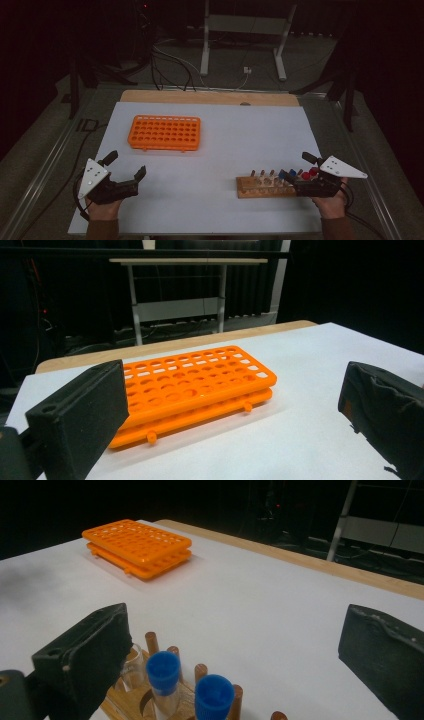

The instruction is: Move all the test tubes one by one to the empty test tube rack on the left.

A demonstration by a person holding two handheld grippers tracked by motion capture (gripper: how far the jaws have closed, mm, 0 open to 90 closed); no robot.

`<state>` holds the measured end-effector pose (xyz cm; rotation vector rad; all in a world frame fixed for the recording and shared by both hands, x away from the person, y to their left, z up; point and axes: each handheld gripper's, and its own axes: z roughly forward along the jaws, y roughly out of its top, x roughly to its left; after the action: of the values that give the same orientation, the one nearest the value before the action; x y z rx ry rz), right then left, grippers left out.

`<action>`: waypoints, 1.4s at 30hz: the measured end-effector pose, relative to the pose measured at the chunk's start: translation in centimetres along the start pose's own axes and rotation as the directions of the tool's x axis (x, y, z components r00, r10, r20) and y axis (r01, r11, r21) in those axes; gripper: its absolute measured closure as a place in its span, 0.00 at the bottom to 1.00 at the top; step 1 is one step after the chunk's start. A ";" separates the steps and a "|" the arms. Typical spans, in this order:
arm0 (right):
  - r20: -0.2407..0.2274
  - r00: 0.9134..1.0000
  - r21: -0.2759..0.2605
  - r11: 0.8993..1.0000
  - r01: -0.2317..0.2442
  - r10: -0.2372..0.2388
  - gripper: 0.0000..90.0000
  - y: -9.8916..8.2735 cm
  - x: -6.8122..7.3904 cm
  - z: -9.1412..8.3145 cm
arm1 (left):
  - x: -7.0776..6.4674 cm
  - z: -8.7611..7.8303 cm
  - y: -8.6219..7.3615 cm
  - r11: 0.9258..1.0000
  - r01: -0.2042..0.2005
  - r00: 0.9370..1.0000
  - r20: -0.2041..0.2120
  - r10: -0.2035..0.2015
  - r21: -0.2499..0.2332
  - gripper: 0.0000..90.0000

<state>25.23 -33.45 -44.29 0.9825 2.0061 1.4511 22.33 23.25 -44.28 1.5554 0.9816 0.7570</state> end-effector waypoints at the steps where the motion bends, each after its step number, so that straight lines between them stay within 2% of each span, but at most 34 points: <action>1: 0.000 1.000 -0.001 1.000 -0.001 0.001 0.00 0.0 0.0 0.0 | 0.0 0.1 -0.1 1.000 0.001 1.000 0.000 -0.001 0.004 0.00; 10: 0.000 1.000 -0.025 1.000 -0.009 0.009 0.00 0.2 0.2 -0.2 | 0.0 0.0 -0.3 1.000 -0.001 1.000 -0.014 0.001 0.007 0.00; 19: 0.014 1.000 -0.014 1.000 -0.022 0.022 0.01 0.3 -0.3 -0.4 | 0.0 0.4 -0.6 0.999 -0.012 1.000 -0.014 0.012 0.032 0.00; 29: 0.116 0.993 -0.022 0.999 -0.032 0.035 0.01 1.5 -1.6 -2.6 | -0.1 0.6 -0.9 0.999 -0.007 1.000 -0.020 0.008 0.040 0.00; 34: 0.134 0.989 -0.036 0.997 -0.065 0.069 0.08 1.2 -2.5 -4.2 | -0.4 0.7 -0.9 0.999 -0.007 1.000 -0.022 0.008 0.044 0.00; 36: 0.136 0.987 -0.033 0.996 -0.081 0.085 0.14 1.0 -2.8 -4.7 | -0.4 0.7 -0.9 0.999 -0.008 1.000 -0.023 0.009 0.046 0.00; 39: 0.147 0.986 -0.015 0.997 -0.078 0.079 0.22 0.7 -3.0 -5.4 | -0.4 0.7 -0.9 0.999 -0.012 1.000 -0.025 0.013 0.046 0.00; 42: 0.183 0.981 -0.004 0.998 -0.059 0.059 0.33 0.4 -2.8 -5.8 | -0.4 0.7 -0.9 0.999 -0.010 1.000 -0.027 0.012 0.043 0.00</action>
<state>22.86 -39.03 -42.10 1.1415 1.8610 1.3367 22.56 22.62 -45.29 1.5925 1.0162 0.7712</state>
